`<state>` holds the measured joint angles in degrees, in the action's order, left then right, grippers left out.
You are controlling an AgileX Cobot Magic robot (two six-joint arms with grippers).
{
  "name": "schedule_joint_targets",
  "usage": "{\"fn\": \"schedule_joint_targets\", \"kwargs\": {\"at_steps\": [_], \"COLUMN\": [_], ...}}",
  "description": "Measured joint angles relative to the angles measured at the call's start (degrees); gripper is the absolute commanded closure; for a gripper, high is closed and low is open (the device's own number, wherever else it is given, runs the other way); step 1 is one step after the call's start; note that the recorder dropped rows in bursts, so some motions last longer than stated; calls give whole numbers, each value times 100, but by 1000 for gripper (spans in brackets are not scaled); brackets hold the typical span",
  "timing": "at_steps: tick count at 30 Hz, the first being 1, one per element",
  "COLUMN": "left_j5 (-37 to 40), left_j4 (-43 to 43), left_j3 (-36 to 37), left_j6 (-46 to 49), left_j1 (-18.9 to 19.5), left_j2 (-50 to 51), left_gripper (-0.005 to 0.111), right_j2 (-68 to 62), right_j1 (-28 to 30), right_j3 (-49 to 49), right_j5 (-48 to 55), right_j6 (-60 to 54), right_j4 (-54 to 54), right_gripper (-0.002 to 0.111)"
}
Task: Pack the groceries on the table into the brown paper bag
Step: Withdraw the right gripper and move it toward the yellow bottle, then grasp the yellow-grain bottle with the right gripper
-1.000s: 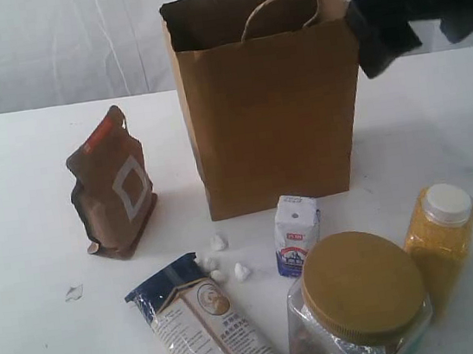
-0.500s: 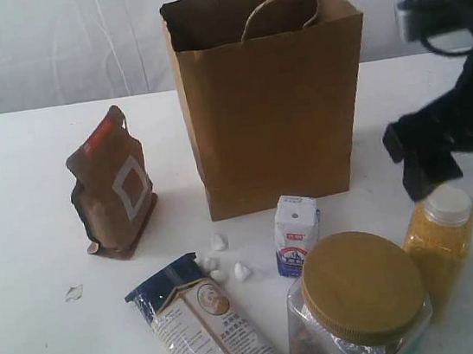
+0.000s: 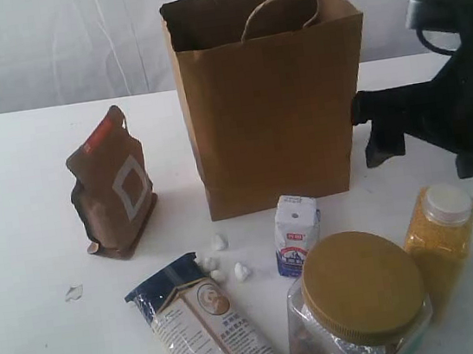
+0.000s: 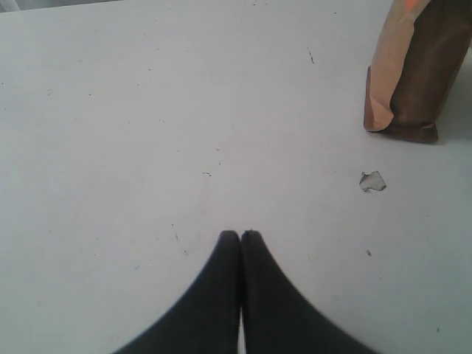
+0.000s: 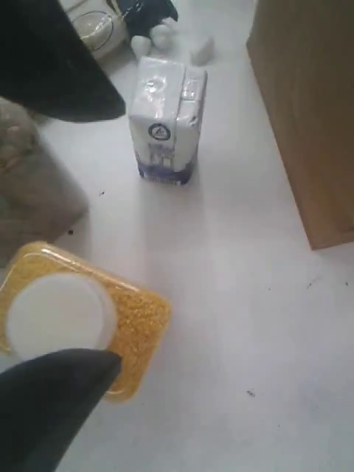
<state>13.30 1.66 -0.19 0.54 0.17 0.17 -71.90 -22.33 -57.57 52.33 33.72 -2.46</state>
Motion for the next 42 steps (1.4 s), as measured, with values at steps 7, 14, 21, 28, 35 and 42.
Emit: {"fn": "schedule_joint_targets", "kwargs": {"at_steps": [7,14,21,28,35,42], "left_j5": [0,0,0,0,0,0], "left_j4": [0,0,0,0,0,0], "left_j3": [0,0,0,0,0,0], "left_j6": [0,0,0,0,0,0], "left_j1": [0,0,0,0,0,0], "left_j2": [0,0,0,0,0,0], "left_gripper": [107,107,107,107,107,107], "right_j2": [0,10,10,-538,-859,-943], "right_j1": [0,0,0,0,0,0], "right_j3": [8,235,750,750,750,750], "right_j5": [424,-88,-738,-797,-811,-954], "right_j6": [1434,2035,2560,2570,2570,2570], "right_j4": [-1166,-1088,-1088,-1296,-1273,-1273], "right_gripper": [31,31,31,31,31,34]}}
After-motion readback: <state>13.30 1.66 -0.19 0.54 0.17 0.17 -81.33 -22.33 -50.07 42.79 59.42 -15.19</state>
